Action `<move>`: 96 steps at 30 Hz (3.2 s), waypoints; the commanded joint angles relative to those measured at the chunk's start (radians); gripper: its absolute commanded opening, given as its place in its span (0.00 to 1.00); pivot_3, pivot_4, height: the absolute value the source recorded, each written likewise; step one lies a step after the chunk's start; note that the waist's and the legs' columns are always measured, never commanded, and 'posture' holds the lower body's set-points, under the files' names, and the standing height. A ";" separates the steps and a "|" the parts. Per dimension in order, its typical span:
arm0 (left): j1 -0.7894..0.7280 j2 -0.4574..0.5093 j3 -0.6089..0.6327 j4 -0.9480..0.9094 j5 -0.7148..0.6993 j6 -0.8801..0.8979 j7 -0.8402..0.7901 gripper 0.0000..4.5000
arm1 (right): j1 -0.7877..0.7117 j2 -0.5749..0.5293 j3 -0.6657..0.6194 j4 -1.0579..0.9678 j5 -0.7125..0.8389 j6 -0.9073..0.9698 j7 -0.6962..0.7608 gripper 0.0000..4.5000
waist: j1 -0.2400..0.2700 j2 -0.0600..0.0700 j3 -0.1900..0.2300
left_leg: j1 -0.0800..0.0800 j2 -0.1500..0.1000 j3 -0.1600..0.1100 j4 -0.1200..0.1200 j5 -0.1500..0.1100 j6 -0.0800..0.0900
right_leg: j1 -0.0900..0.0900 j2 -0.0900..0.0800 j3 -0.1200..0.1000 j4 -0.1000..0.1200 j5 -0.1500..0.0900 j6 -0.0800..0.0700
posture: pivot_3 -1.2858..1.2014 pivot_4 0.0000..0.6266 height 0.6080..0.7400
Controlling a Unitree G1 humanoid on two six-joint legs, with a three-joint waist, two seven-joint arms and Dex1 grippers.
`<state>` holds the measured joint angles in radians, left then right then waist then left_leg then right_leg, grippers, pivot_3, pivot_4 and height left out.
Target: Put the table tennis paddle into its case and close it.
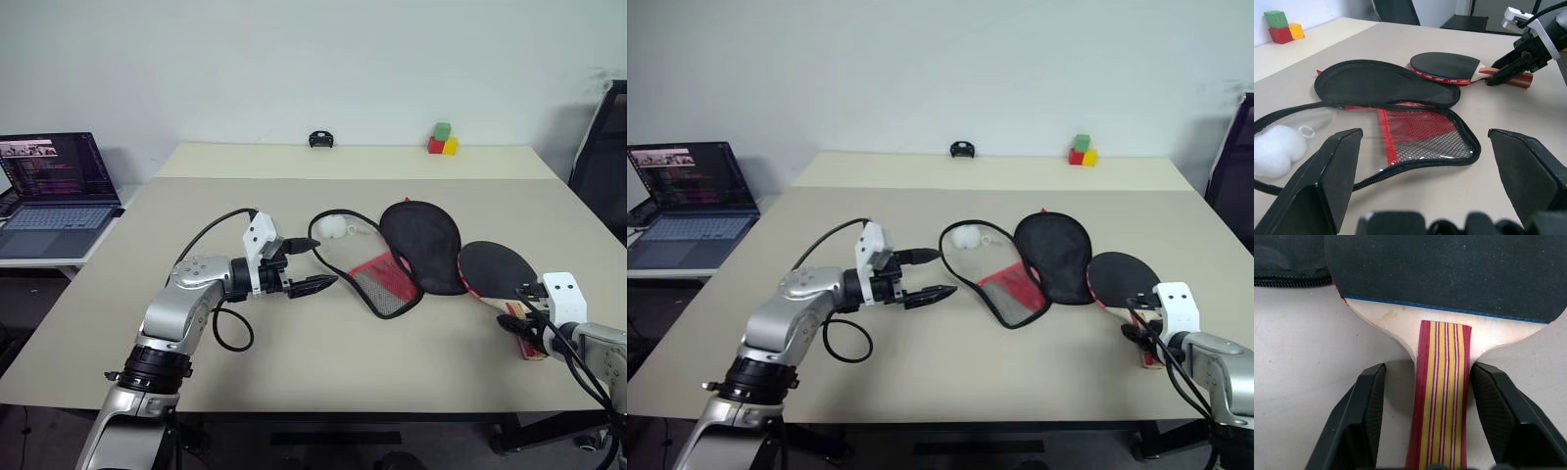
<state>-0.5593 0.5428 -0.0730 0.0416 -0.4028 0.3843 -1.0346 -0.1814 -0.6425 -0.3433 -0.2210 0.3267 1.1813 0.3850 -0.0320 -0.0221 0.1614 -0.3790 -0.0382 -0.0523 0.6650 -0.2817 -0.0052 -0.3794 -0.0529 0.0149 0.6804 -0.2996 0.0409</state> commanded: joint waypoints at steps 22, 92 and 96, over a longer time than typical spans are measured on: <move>0.031 0.039 0.065 -0.073 -0.015 0.009 0.027 1.00 | -0.294 0.113 -0.037 -0.104 0.034 0.083 -0.181 0.24 | 0.002 0.004 0.002 | -0.011 0.000 0.000 -0.001 0.000 0.000 | -0.010 -0.001 0.000 -0.002 0.001 0.001 | 0.52 0.24 1.00; 0.062 0.039 0.068 -0.114 -0.014 0.014 0.052 1.00 | -0.498 0.283 0.243 0.477 -0.173 -0.287 -0.185 0.26 | 0.000 0.005 0.003 | -0.011 -0.001 0.001 -0.001 0.001 0.000 | -0.012 -0.001 0.001 0.000 0.001 0.001 | 0.52 0.24 1.00; 0.061 0.040 0.069 -0.112 -0.014 0.015 0.051 1.00 | -0.488 0.274 0.227 0.434 -0.168 -0.262 -0.188 0.26 | 0.000 0.005 0.003 | -0.011 -0.001 0.001 -0.001 0.001 0.000 | -0.012 -0.001 0.001 0.000 0.001 0.001 | 0.52 0.24 1.00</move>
<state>-0.4929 0.5693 -0.0311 -0.0368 -0.4064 0.4092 -0.9834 -0.6775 -0.3521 -0.0976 0.2536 0.1584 0.9074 0.1983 -0.0319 -0.0171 0.1643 -0.3905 -0.0390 -0.0517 0.6644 -0.2809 -0.0055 -0.3912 -0.0537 0.0156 0.6799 -0.2988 0.0416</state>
